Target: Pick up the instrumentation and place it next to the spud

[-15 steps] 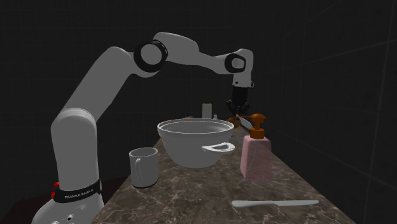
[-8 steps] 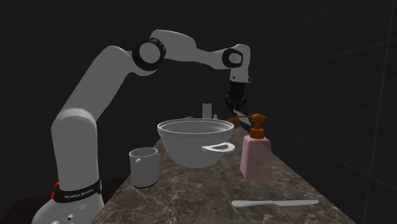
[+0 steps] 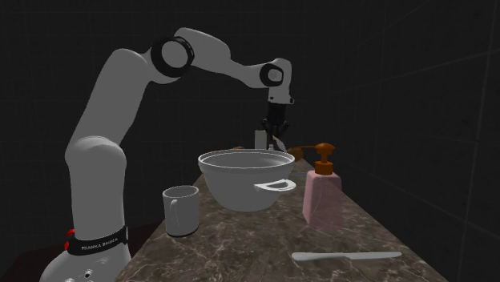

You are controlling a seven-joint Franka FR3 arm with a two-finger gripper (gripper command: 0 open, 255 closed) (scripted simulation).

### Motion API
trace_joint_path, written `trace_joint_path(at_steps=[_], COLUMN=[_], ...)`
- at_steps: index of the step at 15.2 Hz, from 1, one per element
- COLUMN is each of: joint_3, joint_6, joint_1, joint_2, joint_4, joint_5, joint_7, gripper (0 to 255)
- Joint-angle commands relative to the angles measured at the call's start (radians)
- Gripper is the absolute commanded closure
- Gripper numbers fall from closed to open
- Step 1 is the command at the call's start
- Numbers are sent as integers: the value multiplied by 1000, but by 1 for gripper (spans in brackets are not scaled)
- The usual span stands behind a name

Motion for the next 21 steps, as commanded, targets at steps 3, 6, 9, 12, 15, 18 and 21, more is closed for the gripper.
trace_joint_path(at_steps=[3, 6, 9, 12, 15, 18, 21], joint_3=[25, 47, 69, 93, 116, 140, 140], joint_6=[36, 56, 73, 86, 95, 101, 140], joint_1=[63, 107, 150, 192, 234, 274, 274], joint_2=[-53, -82, -103, -115, -118, -113, -110], joint_4=[-79, -122, -152, -169, -175, -169, -204], joint_5=[-10, -17, -22, -26, -30, -35, -34], joint_7=[83, 146, 210, 274, 339, 402, 398], gripper=[255, 255, 255, 255, 255, 255, 255])
